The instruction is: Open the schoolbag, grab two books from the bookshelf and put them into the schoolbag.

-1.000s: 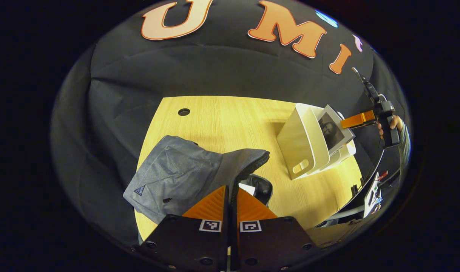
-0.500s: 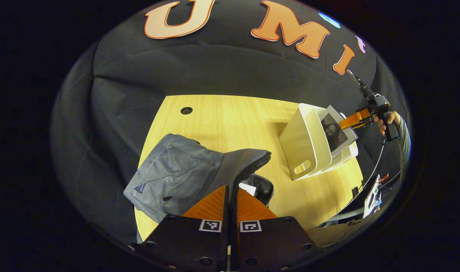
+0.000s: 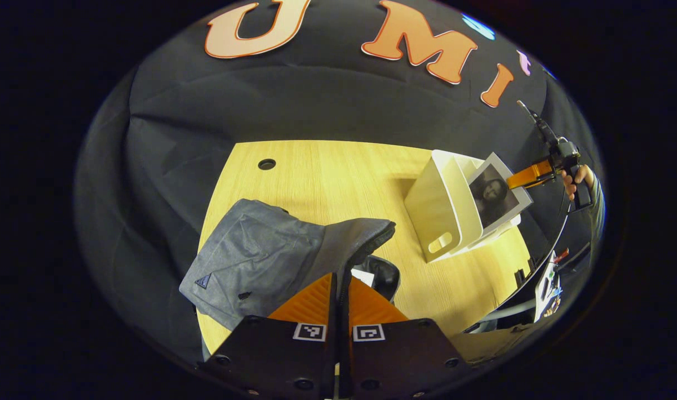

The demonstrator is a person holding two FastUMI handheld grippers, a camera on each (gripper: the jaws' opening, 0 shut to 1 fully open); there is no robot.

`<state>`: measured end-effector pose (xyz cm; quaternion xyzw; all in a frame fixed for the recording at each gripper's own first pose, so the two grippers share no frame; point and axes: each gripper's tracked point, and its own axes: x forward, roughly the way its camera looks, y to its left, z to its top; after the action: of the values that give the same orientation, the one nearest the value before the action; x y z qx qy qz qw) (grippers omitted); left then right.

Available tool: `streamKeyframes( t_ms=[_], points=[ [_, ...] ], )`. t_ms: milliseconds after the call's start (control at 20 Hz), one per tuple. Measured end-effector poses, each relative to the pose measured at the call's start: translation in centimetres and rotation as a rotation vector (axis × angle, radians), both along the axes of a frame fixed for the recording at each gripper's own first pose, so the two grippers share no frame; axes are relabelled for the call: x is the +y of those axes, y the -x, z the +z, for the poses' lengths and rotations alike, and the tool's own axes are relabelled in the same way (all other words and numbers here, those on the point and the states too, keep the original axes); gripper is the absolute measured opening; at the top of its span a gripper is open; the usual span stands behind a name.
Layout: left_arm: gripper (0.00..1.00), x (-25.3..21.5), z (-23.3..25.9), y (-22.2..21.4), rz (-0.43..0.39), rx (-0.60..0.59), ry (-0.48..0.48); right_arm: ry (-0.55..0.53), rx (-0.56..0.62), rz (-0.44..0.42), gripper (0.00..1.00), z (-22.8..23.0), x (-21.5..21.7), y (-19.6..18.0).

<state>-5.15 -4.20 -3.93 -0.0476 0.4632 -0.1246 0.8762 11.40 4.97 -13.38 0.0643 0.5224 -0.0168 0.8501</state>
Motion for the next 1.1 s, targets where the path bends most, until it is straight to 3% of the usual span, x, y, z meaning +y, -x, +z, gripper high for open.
streamKeyframes(
  t_ms=[500,1100],
  points=[
    [0.04,0.6,-0.1,0.1,-0.148,-0.020,0.043,0.007,-0.040,-0.140,0.29,1.5,1.8,6.9],
    [0.04,1.1,-0.6,0.6,-0.330,-0.027,0.092,-0.038,-0.043,-0.346,0.29,-0.2,5.7,17.0]
  ],
)
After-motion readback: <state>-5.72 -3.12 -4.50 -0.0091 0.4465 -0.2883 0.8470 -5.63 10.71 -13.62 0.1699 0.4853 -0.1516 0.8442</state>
